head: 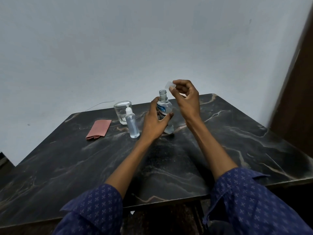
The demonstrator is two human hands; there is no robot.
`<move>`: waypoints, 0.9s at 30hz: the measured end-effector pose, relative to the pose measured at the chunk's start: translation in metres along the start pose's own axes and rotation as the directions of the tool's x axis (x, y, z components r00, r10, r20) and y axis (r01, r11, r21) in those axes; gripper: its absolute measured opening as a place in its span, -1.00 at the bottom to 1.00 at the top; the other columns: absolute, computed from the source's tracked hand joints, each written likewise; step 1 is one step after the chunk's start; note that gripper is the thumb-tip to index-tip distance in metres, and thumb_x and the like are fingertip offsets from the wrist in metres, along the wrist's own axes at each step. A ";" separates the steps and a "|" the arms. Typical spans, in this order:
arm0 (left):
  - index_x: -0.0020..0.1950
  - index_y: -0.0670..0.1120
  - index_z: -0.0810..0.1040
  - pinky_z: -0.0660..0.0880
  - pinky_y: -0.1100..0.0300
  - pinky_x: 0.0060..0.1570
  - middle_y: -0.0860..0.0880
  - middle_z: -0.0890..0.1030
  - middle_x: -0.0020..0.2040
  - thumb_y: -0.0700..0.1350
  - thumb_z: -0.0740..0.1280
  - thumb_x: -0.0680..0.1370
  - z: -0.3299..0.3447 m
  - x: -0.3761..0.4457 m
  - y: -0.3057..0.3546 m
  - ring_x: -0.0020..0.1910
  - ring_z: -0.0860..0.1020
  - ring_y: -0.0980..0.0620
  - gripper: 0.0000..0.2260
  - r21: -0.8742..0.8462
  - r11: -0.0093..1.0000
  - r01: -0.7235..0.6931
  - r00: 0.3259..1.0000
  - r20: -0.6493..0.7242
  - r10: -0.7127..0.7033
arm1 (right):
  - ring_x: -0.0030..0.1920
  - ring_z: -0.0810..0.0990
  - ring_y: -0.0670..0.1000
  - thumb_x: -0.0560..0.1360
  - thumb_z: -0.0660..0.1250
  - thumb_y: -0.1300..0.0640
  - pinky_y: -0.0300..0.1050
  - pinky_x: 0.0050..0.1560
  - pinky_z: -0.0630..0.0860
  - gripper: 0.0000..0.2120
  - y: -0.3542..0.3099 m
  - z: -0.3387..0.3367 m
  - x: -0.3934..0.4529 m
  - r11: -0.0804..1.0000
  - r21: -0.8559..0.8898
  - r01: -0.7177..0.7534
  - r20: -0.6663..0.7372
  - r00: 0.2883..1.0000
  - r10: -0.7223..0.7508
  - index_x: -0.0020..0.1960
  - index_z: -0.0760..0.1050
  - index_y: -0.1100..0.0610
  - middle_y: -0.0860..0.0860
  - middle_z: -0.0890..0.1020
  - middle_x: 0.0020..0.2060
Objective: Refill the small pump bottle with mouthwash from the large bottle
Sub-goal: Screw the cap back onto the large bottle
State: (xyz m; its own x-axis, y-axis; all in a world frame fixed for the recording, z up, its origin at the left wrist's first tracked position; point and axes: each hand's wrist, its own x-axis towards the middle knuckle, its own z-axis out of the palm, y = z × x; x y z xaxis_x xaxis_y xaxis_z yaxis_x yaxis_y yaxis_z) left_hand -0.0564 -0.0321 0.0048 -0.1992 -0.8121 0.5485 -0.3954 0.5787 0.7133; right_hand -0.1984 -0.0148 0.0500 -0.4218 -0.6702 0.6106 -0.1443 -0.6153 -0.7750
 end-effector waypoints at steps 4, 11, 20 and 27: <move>0.72 0.11 0.11 0.46 0.18 0.28 -0.10 0.51 0.52 0.12 0.47 0.61 -0.006 -0.007 -0.005 0.33 0.51 0.09 -0.21 -0.056 0.998 0.034 0.997 0.069 -0.030 | 0.16 0.69 -0.09 0.61 0.46 0.10 -0.15 0.16 0.65 -0.72 -0.008 0.004 -0.005 0.992 -0.093 0.088 0.117 0.990 -0.077 0.30 0.62 0.09 -0.04 0.72 0.16; 0.74 0.14 0.02 0.43 -0.15 0.52 -0.06 0.35 0.65 0.32 0.37 0.55 -0.010 -0.012 -0.006 0.44 0.42 0.13 -0.13 -0.096 0.993 0.063 0.986 0.161 -0.047 | 0.20 0.66 -0.12 0.66 0.37 0.15 -0.01 0.27 0.63 -0.71 -0.012 0.008 -0.014 0.946 -0.282 0.163 0.277 0.957 -0.082 0.37 0.63 0.04 -0.09 0.70 0.22; 0.74 0.13 0.01 0.45 -0.09 0.48 -0.07 0.43 0.60 0.18 0.39 0.64 -0.010 -0.013 -0.005 0.47 0.49 0.01 -0.21 -0.053 0.997 0.059 0.988 0.145 -0.051 | 0.17 0.71 -0.07 0.62 0.41 0.22 0.06 0.29 0.64 -0.77 -0.017 0.010 -0.017 0.962 -0.240 0.132 0.248 0.966 -0.071 0.27 0.65 0.15 -0.03 0.74 0.14; 0.75 0.15 -0.03 0.46 -0.15 0.48 -0.08 0.45 0.58 0.17 0.38 0.64 -0.009 -0.016 -0.002 0.47 0.51 -0.01 -0.20 -0.022 0.999 0.045 0.988 0.150 -0.041 | 0.11 0.71 -0.11 0.62 0.41 0.23 -0.09 0.22 0.66 -0.78 -0.019 0.013 -0.022 0.934 -0.300 0.196 0.228 0.965 -0.129 0.26 0.63 0.16 -0.03 0.74 0.10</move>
State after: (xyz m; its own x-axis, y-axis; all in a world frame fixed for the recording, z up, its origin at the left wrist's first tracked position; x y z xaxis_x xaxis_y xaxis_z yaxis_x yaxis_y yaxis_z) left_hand -0.0446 -0.0198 -0.0012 -0.3149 -0.8372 0.4471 -0.3842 0.5432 0.7466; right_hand -0.1748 0.0069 0.0534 -0.1839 -0.6621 0.7265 -0.4861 -0.5811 -0.6527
